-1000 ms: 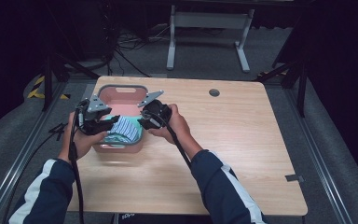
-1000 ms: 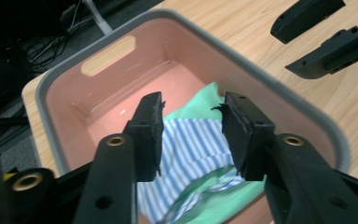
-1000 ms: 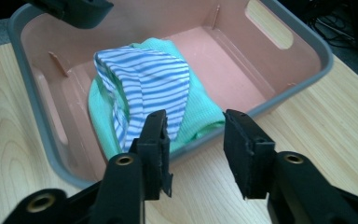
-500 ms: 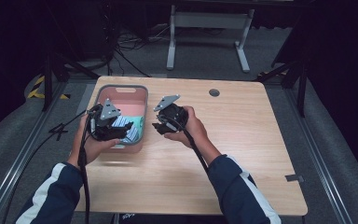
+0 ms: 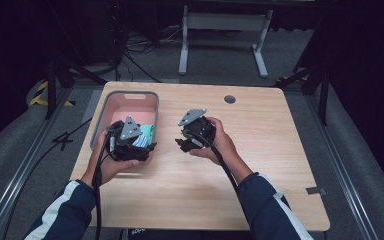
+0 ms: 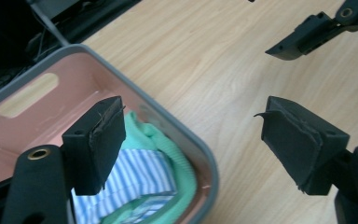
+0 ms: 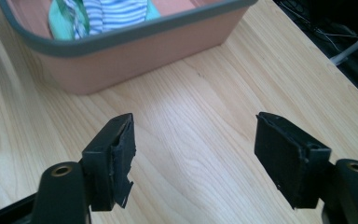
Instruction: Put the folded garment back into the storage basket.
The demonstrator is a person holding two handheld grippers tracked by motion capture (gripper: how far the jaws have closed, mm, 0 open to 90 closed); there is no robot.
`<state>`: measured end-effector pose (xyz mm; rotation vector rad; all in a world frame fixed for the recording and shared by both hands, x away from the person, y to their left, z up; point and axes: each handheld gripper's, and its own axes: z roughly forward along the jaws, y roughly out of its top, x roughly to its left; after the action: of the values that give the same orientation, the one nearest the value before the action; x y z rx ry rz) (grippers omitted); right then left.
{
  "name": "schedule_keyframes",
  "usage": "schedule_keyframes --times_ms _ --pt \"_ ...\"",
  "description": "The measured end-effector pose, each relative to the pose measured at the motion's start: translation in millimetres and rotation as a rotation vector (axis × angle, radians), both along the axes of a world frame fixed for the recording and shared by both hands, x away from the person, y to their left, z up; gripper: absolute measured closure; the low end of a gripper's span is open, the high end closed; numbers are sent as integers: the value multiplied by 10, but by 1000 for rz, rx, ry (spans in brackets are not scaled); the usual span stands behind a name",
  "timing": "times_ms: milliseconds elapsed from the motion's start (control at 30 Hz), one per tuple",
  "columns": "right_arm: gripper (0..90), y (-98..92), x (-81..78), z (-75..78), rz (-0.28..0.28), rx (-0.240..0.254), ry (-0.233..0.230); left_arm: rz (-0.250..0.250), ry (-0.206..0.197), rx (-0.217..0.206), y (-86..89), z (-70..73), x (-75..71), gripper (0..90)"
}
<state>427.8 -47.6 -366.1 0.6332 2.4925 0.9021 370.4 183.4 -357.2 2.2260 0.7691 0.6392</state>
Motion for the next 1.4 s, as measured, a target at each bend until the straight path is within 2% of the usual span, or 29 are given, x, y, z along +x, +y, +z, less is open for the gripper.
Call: schedule_keyframes --times_ms 100,200,267,533,700,967,1100,1200,1267,1333,1400 --pt "290 -88 -45 -34 -13 -20 -13 -25 -1 3 -68 -56 -43 206" --pt "288 -149 -64 -44 -16 -18 -11 -45 12 20 -117 -97 -69 208" --pt "290 -222 -91 -57 -27 -18 -29 -56 16 26 -163 -129 -94 203" --pt "288 -454 -209 -149 -46 -22 -26 -120 20 36 -323 -251 -209 192" --pt "287 -605 -311 -208 -54 -44 -32 -138 23 48 -398 -346 -258 186" --pt "286 -840 -421 -286 -75 -39 -30 -178 35 71 -485 -491 -285 184" --pt "286 -969 -468 -329 -88 -33 -34 -190 44 76 -514 -557 -301 184" --pt "295 -1068 -516 -378 -106 -21 -38 -165 13 73 -526 -624 -320 200" --pt "299 -1125 -543 -408 -110 -6 -41 -162 10 67 -517 -655 -325 199" --pt "299 -1181 -578 -446 -115 -5 -39 -158 32 57 -509 -703 -321 198" --pt "297 -1238 -609 -487 -117 -7 -36 -159 38 51 -506 -742 -320 193"
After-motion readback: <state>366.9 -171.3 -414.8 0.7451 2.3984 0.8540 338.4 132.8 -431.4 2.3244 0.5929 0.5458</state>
